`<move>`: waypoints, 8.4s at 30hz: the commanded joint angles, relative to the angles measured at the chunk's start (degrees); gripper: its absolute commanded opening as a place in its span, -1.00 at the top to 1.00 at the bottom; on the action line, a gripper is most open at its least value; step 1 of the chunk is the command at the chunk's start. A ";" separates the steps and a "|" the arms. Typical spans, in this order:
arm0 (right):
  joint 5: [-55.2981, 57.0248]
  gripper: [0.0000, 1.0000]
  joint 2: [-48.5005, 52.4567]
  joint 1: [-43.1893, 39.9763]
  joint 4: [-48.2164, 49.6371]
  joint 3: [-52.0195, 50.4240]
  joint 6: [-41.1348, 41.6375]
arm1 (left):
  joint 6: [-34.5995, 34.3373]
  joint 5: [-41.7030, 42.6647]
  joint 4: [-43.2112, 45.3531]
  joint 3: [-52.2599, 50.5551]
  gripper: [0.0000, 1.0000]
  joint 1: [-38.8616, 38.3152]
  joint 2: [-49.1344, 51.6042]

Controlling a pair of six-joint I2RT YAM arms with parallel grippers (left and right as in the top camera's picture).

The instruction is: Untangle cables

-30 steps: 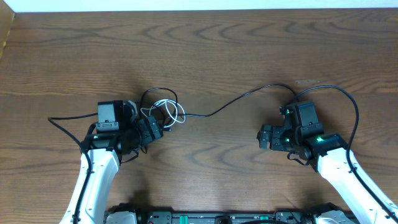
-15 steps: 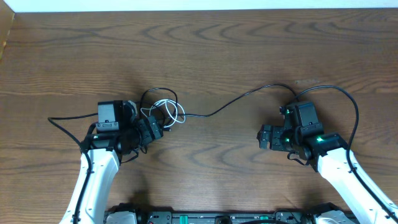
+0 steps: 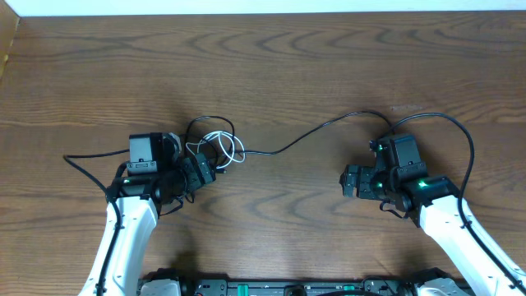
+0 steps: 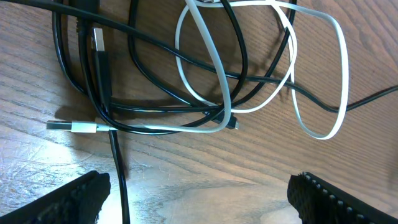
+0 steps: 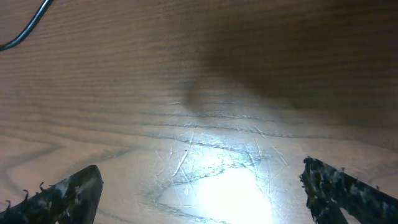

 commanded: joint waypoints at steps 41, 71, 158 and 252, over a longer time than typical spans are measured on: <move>0.07 -0.98 0.22 -0.15 0.00 0.70 0.28 | 0.79 -0.81 -0.20 -0.13 -0.93 -0.17 0.42; 0.07 -0.98 0.22 -0.15 0.00 0.70 0.28 | 0.76 -2.75 -1.05 -0.15 -0.93 -0.17 0.42; 0.07 -0.98 0.22 -0.15 0.00 0.70 0.28 | 0.74 -2.73 1.99 -1.92 -0.96 -0.17 0.42; -8.57 -0.98 0.28 4.09 2.69 0.70 22.08 | 3.34 -3.82 6.99 -3.69 0.75 -0.17 0.44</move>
